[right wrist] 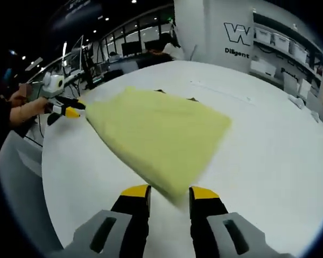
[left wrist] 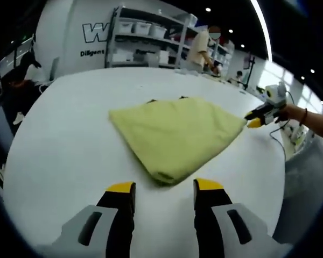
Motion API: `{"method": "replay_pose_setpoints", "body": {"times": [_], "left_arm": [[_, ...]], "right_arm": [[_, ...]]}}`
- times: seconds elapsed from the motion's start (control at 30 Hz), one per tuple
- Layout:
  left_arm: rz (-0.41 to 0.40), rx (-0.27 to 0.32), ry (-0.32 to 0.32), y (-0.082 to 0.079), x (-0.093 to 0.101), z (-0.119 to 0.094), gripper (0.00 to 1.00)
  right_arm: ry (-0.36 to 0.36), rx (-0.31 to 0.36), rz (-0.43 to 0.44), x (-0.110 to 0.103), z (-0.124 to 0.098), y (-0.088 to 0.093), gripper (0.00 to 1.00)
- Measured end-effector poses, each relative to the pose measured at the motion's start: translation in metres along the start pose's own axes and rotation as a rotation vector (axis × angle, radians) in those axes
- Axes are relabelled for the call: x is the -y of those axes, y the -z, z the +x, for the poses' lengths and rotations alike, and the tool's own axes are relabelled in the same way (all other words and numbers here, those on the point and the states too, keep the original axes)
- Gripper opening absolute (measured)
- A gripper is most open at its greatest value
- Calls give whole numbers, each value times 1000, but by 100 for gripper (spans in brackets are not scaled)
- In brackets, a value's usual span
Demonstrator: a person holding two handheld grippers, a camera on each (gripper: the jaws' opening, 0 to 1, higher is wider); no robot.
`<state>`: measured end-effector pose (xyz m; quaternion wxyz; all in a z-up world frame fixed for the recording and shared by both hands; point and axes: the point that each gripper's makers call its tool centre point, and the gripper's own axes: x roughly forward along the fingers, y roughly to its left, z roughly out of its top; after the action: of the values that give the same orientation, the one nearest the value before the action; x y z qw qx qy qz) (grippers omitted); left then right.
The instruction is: Fold the garment on the visible template until the final outline fits inside the template.
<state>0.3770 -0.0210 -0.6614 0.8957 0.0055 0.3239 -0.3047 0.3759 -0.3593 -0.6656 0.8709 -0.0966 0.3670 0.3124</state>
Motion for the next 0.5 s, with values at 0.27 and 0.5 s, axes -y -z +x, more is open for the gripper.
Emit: {"method": "replay_pose_setpoints", "body": {"times": [0.27, 0.5], "left_arm": [[-27, 18, -5, 2, -4, 4, 22], [-33, 43, 15, -2, -2, 12, 13]], "right_arm": [[24, 4, 22, 4, 3, 7, 10], [43, 12, 44, 7, 5, 8, 2]]}}
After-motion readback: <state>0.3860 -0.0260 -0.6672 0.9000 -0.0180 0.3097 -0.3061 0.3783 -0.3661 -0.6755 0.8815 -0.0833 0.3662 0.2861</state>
